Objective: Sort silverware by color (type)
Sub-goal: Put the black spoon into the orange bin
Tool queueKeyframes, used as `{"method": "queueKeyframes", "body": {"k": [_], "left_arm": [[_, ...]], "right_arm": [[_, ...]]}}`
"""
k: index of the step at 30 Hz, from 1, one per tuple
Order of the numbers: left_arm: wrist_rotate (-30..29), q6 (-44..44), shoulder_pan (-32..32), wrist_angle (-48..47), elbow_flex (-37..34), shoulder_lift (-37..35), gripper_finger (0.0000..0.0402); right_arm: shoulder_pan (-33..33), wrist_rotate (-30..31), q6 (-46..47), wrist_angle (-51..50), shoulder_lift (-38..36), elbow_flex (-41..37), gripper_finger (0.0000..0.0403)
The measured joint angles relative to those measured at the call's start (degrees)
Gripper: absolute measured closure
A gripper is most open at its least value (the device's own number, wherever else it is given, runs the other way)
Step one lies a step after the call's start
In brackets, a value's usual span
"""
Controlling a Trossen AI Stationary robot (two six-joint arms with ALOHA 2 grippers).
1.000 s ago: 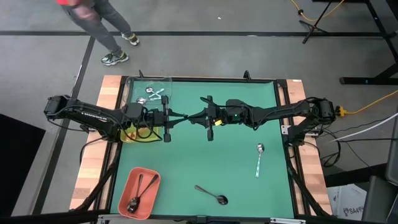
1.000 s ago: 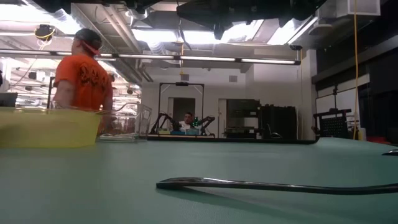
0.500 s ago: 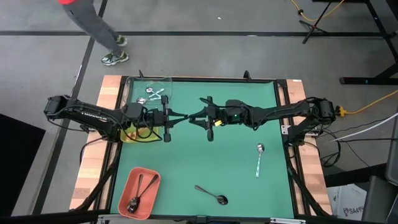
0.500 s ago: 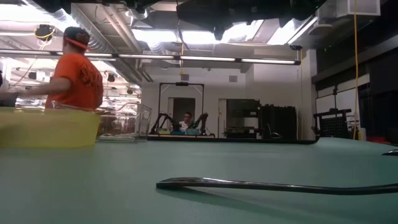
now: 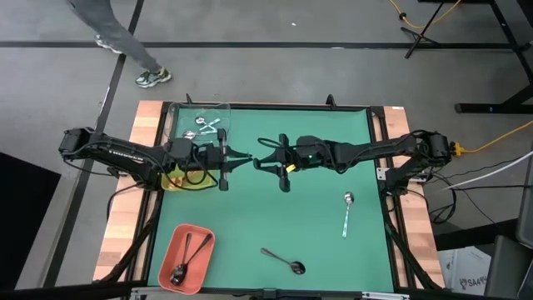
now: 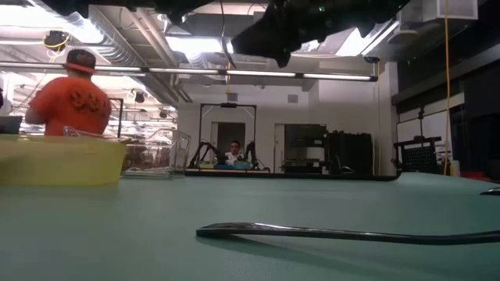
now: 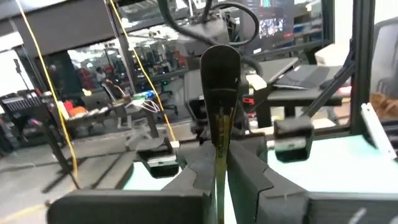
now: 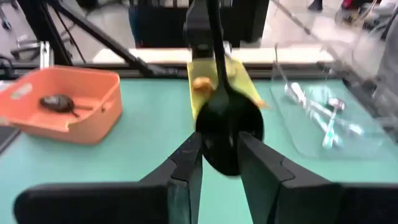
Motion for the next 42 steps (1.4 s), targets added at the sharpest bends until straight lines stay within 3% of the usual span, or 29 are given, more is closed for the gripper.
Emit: {"method": "queueKeyframes", "body": {"k": [7,16,26,32,42], "left_arm": [[3.7,-10.7,0.0,-3.7,0.0,-0.6,0.0381],[4.2,-26.6,-3.1,-13.4,0.0,-1.6,0.0381],[20.2,-56.2,-6.5,-21.8,0.0,-1.7,0.0381],[22.9,-68.1,-12.5,-27.9,0.0,-1.7,0.0381],[20.7,-78.6,-25.5,-38.1,0.0,-1.7,0.0381]], "right_arm": [[0.0,0.0,-0.2,-7.1,0.0,0.0,0.031],[0.0,0.0,-0.2,-16.3,0.0,0.0,0.031],[0.0,0.0,-0.3,-19.9,0.0,0.0,0.031],[0.0,0.0,-0.3,-20.2,0.0,0.0,0.031],[0.0,0.0,-0.3,-20.2,0.0,0.0,0.031]]}}
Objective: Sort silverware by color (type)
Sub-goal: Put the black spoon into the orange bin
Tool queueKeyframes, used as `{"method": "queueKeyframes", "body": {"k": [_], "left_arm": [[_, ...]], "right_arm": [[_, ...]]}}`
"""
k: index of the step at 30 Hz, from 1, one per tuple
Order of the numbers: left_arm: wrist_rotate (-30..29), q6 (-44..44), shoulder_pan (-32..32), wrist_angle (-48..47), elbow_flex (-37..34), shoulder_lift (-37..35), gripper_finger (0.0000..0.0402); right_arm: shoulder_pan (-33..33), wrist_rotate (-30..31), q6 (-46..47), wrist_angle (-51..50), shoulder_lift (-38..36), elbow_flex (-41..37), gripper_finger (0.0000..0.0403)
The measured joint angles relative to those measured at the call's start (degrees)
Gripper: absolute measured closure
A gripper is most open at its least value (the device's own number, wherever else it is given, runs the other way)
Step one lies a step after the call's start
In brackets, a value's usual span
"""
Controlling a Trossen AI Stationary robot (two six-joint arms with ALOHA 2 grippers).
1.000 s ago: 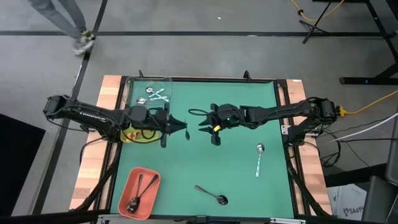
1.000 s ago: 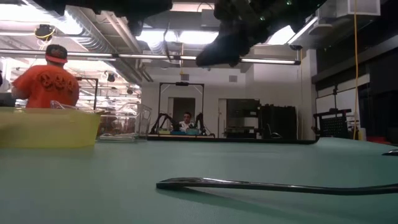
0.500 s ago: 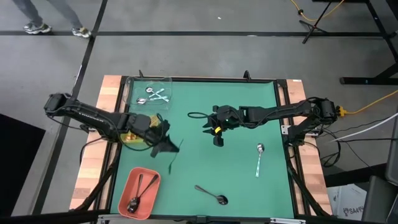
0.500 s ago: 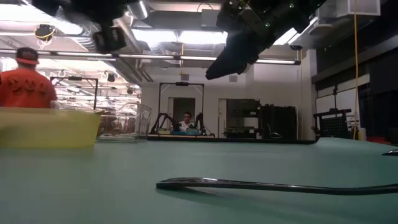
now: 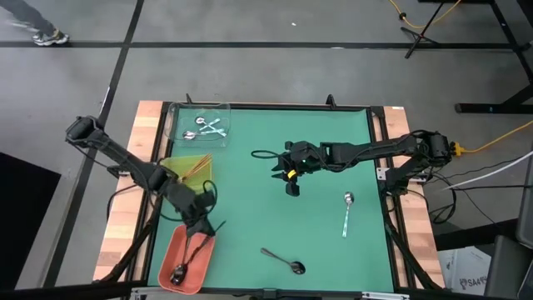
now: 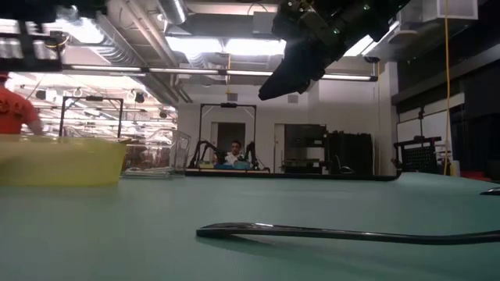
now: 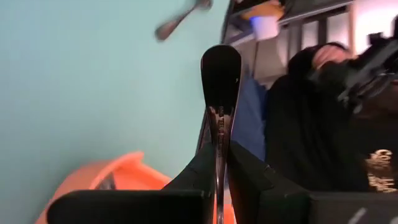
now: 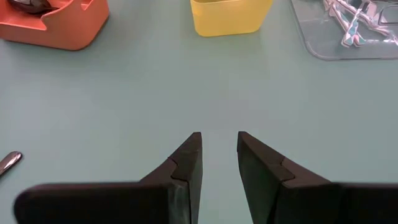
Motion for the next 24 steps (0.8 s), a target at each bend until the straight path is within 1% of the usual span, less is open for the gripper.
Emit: {"method": "queueKeyframes", "body": {"k": [6,11,17,24], "left_arm": [[-6.0,-7.9,-7.3,-5.6,0.0,0.0,0.0381],[-10.6,-13.6,-12.6,-8.2,0.0,0.1,0.0381],[-12.4,-17.4,-17.0,-8.5,0.0,1.9,0.0381],[-12.7,-20.4,-19.9,-8.5,0.0,7.0,0.0381]], "right_arm": [[0.0,0.0,0.0,0.0,0.0,0.0,0.031],[0.0,0.0,0.0,0.0,0.0,0.0,0.031],[0.0,0.0,0.0,0.0,0.0,0.0,0.031],[0.0,0.0,0.0,0.0,0.0,0.0,0.031]]}}
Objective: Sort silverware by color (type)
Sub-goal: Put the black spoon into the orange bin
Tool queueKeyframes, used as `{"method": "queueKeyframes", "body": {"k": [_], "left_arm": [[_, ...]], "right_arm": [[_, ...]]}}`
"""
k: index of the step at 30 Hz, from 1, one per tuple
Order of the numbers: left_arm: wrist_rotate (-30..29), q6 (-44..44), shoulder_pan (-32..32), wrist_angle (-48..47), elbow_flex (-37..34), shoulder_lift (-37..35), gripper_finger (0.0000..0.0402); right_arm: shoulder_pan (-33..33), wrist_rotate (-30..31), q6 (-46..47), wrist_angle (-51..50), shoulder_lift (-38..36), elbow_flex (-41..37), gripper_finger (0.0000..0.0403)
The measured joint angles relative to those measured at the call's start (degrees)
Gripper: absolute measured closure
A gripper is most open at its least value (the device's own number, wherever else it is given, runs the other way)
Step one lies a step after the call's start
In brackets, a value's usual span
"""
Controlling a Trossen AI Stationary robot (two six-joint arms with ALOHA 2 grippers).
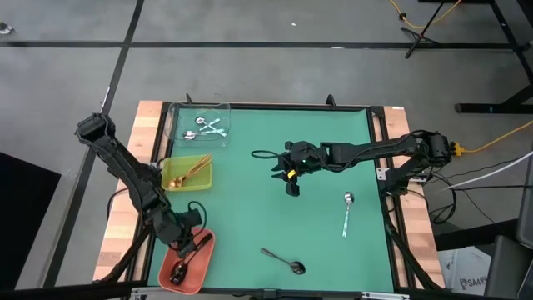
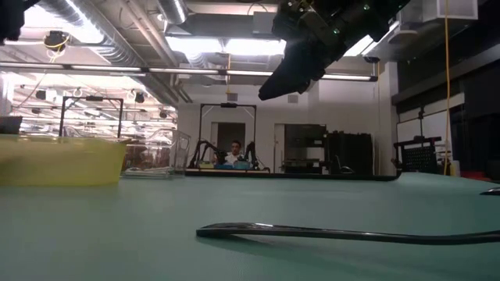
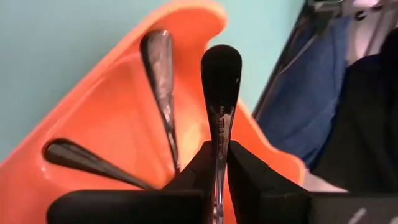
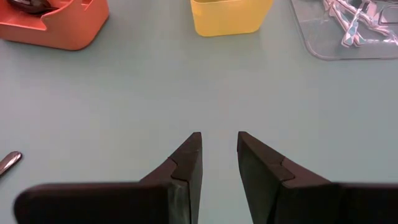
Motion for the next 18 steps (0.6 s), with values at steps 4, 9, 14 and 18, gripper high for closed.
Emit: {"method": "queueKeyframes", "body": {"k": [4,9,14,18], "left_arm": [[1.9,0.0,-0.8,0.0,0.0,2.7,0.0381],[4.5,-0.1,-0.8,0.1,0.0,5.4,0.0381],[4.5,-0.1,-0.8,0.0,0.0,7.7,0.0381],[4.6,-0.1,-0.8,0.0,0.0,9.2,0.0381]], "right_arm": [[0.0,0.0,0.0,0.0,0.0,0.0,0.031],[0.0,0.0,0.0,0.0,0.0,0.0,0.031],[0.0,0.0,0.0,0.0,0.0,0.0,0.031],[0.0,0.0,0.0,0.0,0.0,0.0,0.031]]}}
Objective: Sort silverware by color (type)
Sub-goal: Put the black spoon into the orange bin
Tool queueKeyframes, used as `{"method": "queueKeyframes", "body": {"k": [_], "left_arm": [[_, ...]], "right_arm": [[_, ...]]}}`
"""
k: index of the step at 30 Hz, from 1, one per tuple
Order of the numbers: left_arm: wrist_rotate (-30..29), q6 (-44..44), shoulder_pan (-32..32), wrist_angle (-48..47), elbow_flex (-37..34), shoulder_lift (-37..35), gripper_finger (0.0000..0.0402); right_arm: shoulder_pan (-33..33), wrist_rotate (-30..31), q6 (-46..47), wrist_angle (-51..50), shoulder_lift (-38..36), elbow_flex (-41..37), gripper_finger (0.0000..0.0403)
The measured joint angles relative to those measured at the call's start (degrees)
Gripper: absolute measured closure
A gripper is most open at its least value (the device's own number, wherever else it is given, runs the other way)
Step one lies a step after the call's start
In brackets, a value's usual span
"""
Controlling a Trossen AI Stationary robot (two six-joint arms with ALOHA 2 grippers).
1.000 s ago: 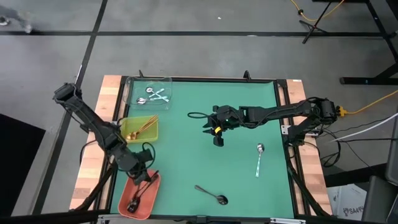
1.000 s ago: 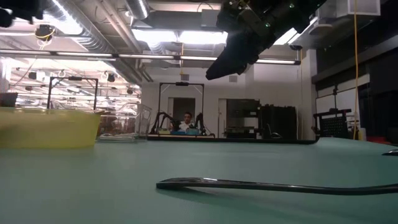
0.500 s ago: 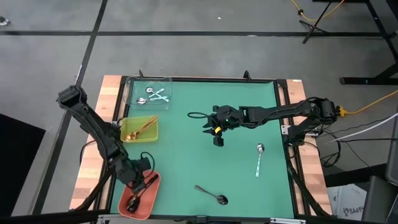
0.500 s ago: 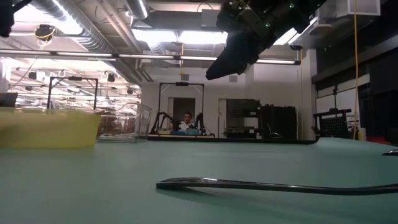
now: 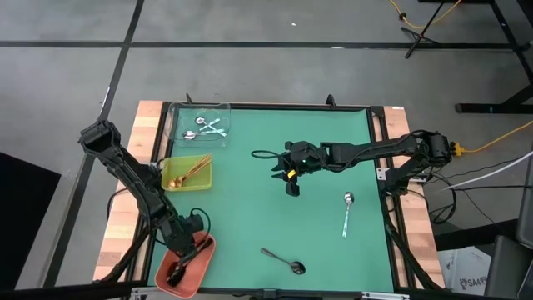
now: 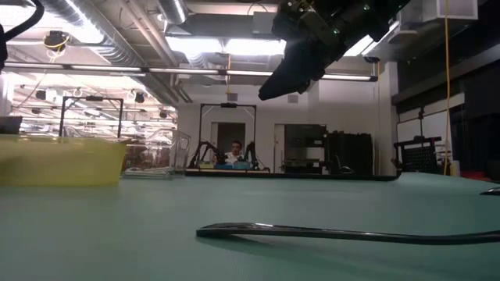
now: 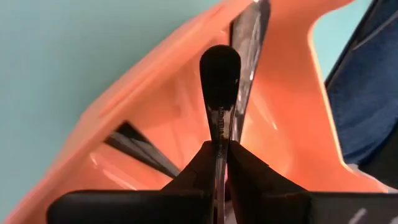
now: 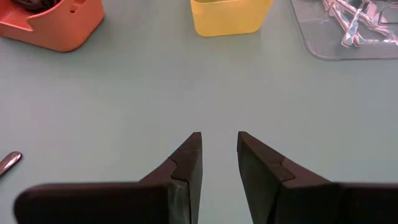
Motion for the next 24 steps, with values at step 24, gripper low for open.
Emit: {"method": "queueKeyframes", "body": {"k": [24], "left_arm": [[0.0,0.0,0.0,-1.5,0.0,0.5,0.0381]], "right_arm": [[0.0,0.0,0.0,0.0,0.0,0.0,0.031]]}}
